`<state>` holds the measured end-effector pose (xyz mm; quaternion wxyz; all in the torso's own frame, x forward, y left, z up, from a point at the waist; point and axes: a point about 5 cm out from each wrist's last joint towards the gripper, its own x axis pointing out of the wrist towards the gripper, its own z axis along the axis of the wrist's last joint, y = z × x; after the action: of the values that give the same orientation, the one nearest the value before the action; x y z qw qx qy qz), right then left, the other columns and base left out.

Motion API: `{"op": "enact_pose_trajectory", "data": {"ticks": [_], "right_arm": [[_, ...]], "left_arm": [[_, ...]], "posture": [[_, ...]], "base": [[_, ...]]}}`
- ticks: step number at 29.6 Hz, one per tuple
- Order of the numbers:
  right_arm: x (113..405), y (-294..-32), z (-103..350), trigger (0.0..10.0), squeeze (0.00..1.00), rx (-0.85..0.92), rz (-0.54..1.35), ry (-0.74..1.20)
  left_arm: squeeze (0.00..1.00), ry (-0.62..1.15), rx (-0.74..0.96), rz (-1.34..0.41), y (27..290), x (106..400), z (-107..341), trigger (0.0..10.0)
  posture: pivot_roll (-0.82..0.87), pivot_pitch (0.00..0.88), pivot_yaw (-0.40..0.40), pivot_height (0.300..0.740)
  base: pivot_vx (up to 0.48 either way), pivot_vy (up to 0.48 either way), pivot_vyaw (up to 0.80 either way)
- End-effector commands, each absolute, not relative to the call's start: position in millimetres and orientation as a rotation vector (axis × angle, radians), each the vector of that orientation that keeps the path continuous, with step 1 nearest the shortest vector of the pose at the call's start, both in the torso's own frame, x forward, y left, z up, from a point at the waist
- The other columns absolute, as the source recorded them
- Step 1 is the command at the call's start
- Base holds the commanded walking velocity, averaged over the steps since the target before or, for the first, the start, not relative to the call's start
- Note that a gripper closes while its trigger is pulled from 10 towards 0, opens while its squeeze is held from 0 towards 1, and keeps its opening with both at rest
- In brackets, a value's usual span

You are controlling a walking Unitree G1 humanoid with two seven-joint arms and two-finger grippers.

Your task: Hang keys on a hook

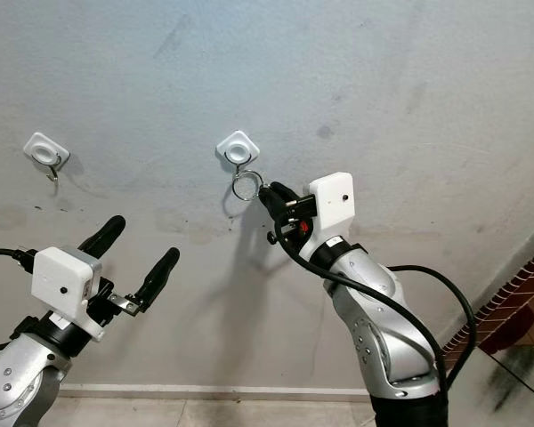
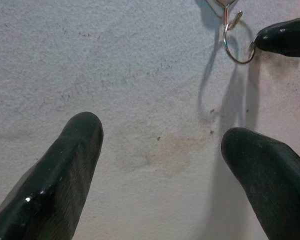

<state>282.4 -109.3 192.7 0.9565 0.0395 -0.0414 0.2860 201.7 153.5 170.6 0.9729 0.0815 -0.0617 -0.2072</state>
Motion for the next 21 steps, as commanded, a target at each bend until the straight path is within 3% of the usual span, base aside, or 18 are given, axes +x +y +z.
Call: {"op": "enact_pose_trajectory", "data": {"ticks": [1,14,21], "right_arm": [[284,-112,190,10.0,1.0,0.074,0.551,-0.078],[283,-111,189,10.0,1.0,0.029,0.529,-0.103],[278,-120,182,10.0,1.0,-0.009,0.462,-0.095]], "left_arm": [[0.0,-0.12,0.175,-0.422,153,202,170,10.0],[0.0,-0.112,0.171,-0.416,152,203,167,10.0],[0.0,-0.048,0.159,-0.313,168,201,154,10.0]], "posture": [[0.16,0.0,0.032,0.74],[0.15,0.0,0.026,0.74],[0.15,0.0,0.01,0.74]], "base": [[0.0,0.0,0.0],[0.0,0.0,0.0],[0.0,0.0,0.0]]}}
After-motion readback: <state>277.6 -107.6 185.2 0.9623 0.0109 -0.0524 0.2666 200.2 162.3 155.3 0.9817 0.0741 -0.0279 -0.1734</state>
